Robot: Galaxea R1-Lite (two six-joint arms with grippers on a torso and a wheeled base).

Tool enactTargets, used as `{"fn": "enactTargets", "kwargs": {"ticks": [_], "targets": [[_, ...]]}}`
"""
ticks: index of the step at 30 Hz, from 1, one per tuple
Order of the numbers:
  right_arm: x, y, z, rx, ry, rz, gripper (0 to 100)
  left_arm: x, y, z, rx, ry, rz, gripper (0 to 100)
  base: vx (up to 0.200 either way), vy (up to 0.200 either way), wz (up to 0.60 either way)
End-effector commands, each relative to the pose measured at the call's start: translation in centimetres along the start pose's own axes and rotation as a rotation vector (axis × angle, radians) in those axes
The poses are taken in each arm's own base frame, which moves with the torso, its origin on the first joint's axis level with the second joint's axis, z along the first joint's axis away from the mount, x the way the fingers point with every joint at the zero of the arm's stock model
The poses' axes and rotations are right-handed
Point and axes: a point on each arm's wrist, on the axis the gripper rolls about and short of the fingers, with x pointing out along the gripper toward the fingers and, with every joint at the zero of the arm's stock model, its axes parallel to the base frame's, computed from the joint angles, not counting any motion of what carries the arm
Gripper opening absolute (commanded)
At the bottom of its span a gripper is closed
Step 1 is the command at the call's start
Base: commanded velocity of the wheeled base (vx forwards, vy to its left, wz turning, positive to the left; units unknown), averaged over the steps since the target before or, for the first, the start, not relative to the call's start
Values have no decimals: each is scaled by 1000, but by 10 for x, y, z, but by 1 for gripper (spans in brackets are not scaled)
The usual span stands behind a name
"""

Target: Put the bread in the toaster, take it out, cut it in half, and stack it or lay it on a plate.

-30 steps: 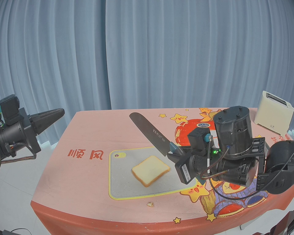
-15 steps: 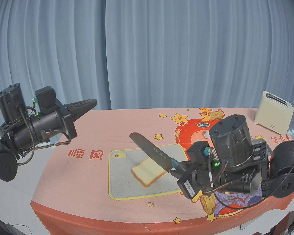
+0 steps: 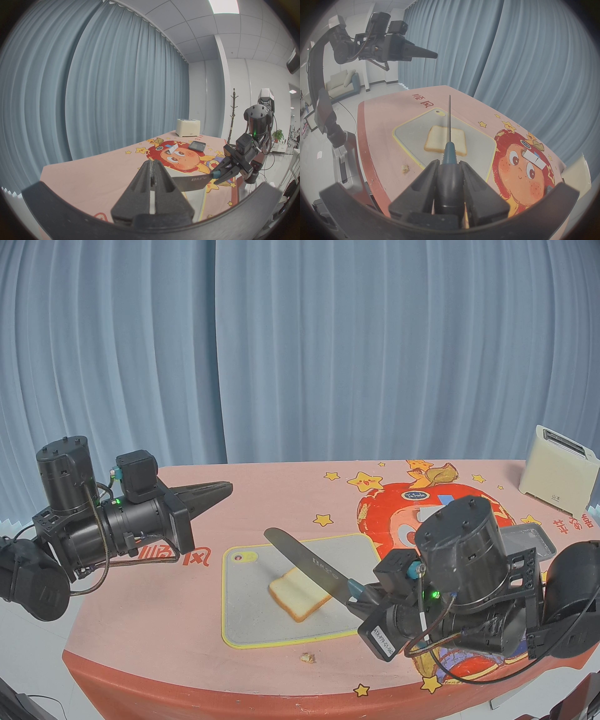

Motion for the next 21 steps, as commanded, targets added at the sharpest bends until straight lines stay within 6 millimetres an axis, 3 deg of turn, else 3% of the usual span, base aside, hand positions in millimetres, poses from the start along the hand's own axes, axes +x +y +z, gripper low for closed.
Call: {"fn": "enactTargets", "kwargs": {"ticks": [1, 7, 21], "targets": [[7, 2, -2, -2, 20, -6, 0, 18, 8, -23, -16, 33, -6, 0, 0, 0, 0], [12, 4, -8, -12, 46, -5, 0, 45, 4, -44, 3, -6, -56, 0, 0, 0, 0], [12, 2, -7, -10, 45, -21, 0, 64, -17, -53, 21, -20, -68, 0, 0, 0, 0]]}}
